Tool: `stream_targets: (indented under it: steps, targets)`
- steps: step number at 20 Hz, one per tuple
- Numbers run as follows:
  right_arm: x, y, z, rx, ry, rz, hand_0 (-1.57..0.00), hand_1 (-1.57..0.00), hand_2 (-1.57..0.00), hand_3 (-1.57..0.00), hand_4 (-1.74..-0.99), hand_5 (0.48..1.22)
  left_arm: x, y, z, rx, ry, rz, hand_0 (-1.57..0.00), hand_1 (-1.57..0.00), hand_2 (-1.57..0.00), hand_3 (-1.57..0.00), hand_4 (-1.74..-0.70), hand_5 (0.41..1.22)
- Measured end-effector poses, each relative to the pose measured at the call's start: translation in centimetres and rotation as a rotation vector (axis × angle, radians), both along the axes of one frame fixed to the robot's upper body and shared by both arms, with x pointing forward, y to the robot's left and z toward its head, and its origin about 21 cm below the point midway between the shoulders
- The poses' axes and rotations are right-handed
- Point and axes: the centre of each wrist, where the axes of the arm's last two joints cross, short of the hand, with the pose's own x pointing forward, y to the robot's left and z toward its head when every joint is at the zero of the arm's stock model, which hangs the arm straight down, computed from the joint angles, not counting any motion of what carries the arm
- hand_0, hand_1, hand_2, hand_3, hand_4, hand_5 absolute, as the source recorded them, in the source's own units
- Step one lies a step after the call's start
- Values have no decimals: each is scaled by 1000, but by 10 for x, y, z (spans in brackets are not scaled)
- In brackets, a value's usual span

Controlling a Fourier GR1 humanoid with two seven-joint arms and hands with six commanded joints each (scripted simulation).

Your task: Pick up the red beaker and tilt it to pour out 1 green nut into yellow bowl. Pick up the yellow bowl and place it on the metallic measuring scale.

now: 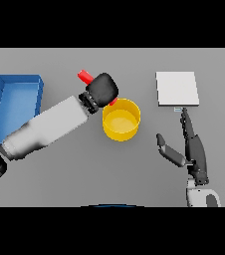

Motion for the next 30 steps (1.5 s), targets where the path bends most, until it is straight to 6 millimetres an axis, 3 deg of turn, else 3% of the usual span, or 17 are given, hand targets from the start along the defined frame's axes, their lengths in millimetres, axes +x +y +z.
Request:
stream_targets:
  steps: [11, 13, 18, 21, 22, 23, 25, 27, 30]
  targets:
    - [1, -3, -1, -57, 7, -36, 1, 1, 1, 1, -1216, 585, 9, -26, 19, 314, -111, -140, -1571, -1571, -1571, -1568, -1735, 1221]
    - [2, 5, -1, -51, -4, -14, 1, 1, 1, 1, -1204, 591, 7, -34, 19, 365, -136, -165, -1571, -1571, -1571, -1569, -1734, 1221]
    - [4, 1, -3, -71, -12, -23, 1, 1, 1, 1, -1207, 594, 9, -35, 22, 460, -185, -242, -1571, -1571, -1571, -1570, -1733, 1221]
    - [0, 2, -4, -71, -18, -27, 1, 1, 1, 1, -1209, 592, 18, -40, 51, 452, -198, -231, -1571, -1571, -1571, -1571, -1729, 1221]
    - [1, 6, -5, -73, -25, -24, 1, 1, 1, 1, -1203, 592, 23, -39, 67, 429, -233, -216, -1571, -1571, -1571, -1494, -1727, 1221]
    - [3, 4, -3, -75, -25, -29, 1, 1, 1, 1, -1201, 592, 30, -36, 82, 408, -258, -205, -1571, -1571, -1399, -1509, -1676, 1221]
    - [4, 4, -2, -79, -39, -27, 1, 1, 1, 1, -1186, 596, 40, -30, 115, 355, -317, -157, -1571, -1571, -1461, -1041, -1699, 1221]
    - [4, 4, -4, -52, -25, -19, 1, 1, 1, 1, -1181, 593, 48, -19, 146, 289, -334, -121, -1571, -1571, -1501, -1232, -1705, 1221]
    - [9, 6, -3, -9, -19, -9, 1, 1, 1, 1, -1193, 597, 64, 0, 193, 136, -367, 41, -1571, -1571, -1535, -1397, -1720, 1221]
